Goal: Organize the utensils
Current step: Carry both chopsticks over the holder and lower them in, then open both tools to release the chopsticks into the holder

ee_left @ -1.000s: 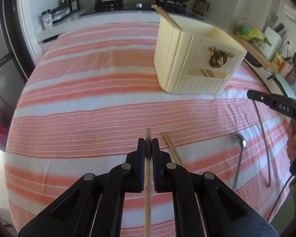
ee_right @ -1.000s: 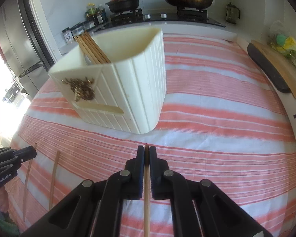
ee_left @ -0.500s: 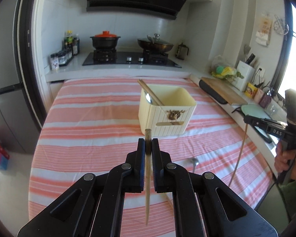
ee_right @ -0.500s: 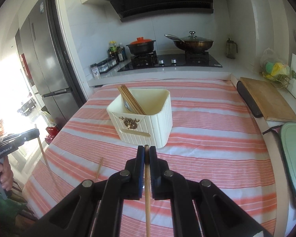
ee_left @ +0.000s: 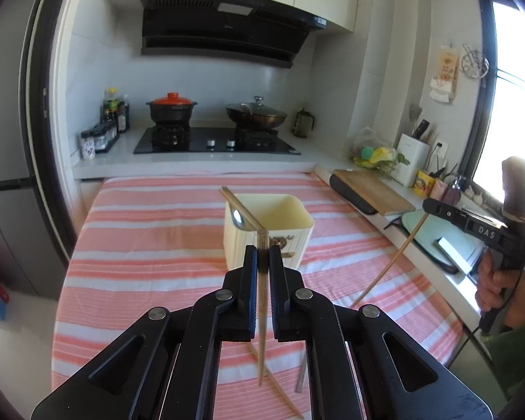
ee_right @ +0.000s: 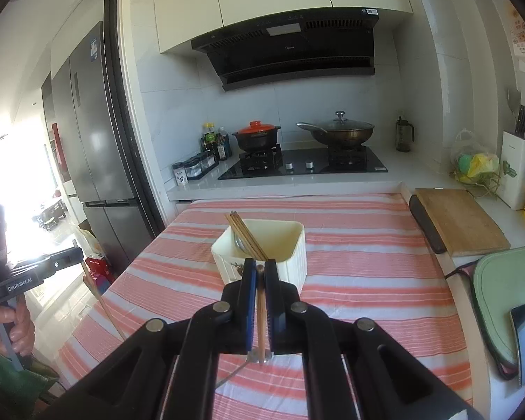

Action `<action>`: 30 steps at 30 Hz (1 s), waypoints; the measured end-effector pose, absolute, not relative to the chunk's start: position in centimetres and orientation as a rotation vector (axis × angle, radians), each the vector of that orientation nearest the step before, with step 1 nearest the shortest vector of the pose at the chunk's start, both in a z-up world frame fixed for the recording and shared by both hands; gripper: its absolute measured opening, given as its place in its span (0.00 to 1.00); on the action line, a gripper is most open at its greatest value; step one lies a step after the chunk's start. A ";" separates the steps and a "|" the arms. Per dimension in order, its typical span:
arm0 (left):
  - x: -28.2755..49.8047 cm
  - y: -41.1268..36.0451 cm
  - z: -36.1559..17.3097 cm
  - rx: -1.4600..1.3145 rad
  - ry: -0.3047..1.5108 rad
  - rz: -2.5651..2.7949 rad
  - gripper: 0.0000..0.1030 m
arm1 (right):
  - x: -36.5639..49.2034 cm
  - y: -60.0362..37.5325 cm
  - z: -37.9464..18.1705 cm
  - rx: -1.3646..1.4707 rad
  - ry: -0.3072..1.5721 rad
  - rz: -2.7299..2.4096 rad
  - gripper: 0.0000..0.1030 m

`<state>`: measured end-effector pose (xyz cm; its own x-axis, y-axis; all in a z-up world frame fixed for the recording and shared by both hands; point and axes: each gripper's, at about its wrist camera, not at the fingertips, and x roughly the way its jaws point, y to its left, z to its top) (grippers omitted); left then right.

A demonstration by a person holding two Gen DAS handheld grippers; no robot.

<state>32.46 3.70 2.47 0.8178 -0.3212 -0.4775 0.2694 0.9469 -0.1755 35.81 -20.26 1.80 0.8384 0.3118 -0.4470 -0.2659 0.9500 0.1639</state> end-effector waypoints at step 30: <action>50.8 0.5 10.6 -0.140 0.358 -0.270 0.04 | 52.4 -17.1 11.4 0.062 0.392 0.318 0.05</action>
<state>50.84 0.54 10.64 0.9012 -0.2852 -0.3264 0.2359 0.9545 -0.1826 52.41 -17.13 11.43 0.8754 0.3163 -0.3655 -0.2926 0.9486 0.1204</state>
